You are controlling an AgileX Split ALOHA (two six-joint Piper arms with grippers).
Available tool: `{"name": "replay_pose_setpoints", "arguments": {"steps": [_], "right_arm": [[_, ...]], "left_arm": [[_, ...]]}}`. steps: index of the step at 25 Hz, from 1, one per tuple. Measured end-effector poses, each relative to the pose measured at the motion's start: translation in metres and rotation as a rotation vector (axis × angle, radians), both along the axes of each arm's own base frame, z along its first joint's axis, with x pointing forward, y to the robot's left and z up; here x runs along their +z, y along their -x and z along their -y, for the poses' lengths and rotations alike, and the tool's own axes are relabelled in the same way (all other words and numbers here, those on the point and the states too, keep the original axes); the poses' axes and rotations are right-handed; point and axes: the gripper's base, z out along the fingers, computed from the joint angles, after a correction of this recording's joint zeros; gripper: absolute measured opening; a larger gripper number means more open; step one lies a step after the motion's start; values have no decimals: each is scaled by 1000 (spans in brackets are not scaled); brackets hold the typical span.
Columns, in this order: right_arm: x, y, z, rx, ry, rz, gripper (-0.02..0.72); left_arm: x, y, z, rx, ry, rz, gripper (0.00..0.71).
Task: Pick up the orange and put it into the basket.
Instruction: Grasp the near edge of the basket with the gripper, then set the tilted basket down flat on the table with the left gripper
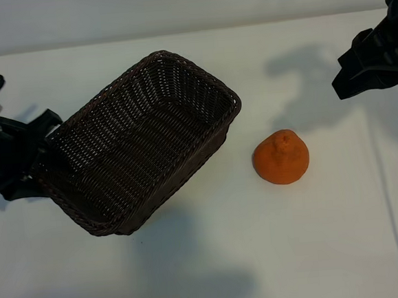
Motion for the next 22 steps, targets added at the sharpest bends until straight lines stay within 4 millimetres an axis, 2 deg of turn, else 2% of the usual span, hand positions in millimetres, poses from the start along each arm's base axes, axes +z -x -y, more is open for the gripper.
{"name": "replay_pose_setpoints", "arguments": {"steps": [7, 10, 12, 16, 22], "right_arm": [[0, 0, 0, 0, -1, 0, 433], [0, 0, 0, 0, -1, 0, 433], [0, 0, 0, 0, -1, 0, 433], [0, 0, 0, 0, -1, 0, 433], [0, 0, 0, 0, -1, 0, 433]], "left_arm": [[-18, -4, 16, -36, -7, -38, 494], [-24, -4, 21, -47, -8, -56, 473], [-24, -4, 22, -48, -8, -57, 425], [-24, -5, 22, -65, -16, -47, 167], [-23, -3, 20, -137, -15, -54, 161]]}}
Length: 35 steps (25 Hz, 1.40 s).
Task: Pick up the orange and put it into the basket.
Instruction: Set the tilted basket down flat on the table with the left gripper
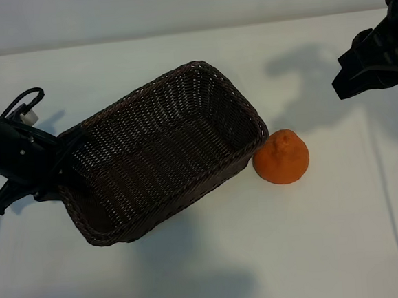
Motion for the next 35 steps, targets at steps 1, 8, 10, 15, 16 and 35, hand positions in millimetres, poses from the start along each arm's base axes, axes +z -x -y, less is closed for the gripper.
{"name": "replay_pose_setpoints", "arguments": {"steps": [1, 8, 10, 15, 16, 35], "right_arm": [[0, 0, 0, 0, 0, 0, 433], [0, 0, 0, 0, -1, 0, 433], [0, 0, 0, 0, -2, 0, 433], [0, 0, 0, 0, -3, 0, 433], [0, 0, 0, 0, -3, 0, 433], [0, 0, 0, 0, -3, 0, 433]], "left_arm": [[1, 0, -1, -4, 3, -5, 161], [24, -6, -23, -72, 2, 8, 160], [34, -10, -26, -118, -3, 26, 160], [56, -17, -31, -241, -43, 20, 160], [61, -18, -32, -264, -52, 19, 160], [93, -35, -34, -448, -62, 141, 159]]}}
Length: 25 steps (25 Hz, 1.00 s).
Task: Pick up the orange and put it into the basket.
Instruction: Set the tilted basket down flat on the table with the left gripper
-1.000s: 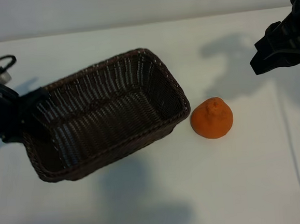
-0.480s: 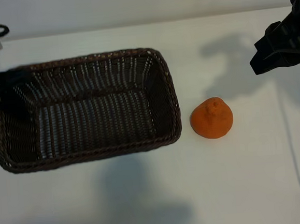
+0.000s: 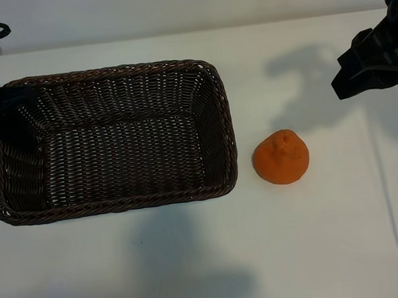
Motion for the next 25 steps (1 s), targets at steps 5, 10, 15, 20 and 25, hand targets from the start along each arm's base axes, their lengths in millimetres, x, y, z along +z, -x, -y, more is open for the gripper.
{"name": "replay_pose_setpoints", "arguments": {"steps": [5, 10, 15, 20, 25], "right_arm": [[0, 0, 0, 0, 0, 0, 433], [0, 0, 0, 0, 0, 0, 433], [0, 0, 0, 0, 0, 0, 433], [0, 0, 0, 0, 0, 0, 433], [0, 0, 0, 0, 0, 0, 433]], "left_arm": [[0, 0, 0, 0, 4, 1, 159], [1, -1, 4, 11, 43, 7, 158], [-5, -5, 9, 11, 85, -7, 158], [-15, -11, 18, -11, 82, -5, 158], [-24, -14, 21, -19, 86, -20, 158]]}}
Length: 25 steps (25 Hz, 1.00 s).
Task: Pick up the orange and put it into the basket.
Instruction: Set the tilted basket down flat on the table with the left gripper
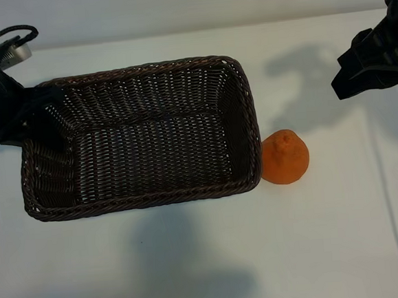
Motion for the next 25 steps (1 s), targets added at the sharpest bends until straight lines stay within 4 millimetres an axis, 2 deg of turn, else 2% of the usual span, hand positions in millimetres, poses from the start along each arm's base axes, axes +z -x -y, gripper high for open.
{"name": "replay_pose_setpoints", "arguments": {"steps": [12, 25], "right_arm": [[0, 0, 0, 0, 0, 0, 433], [0, 0, 0, 0, 0, 0, 433]], "left_arm": [[-15, -7, -1, 2, -5, -5, 158], [-15, -7, -2, -3, -19, -1, 158]]}}
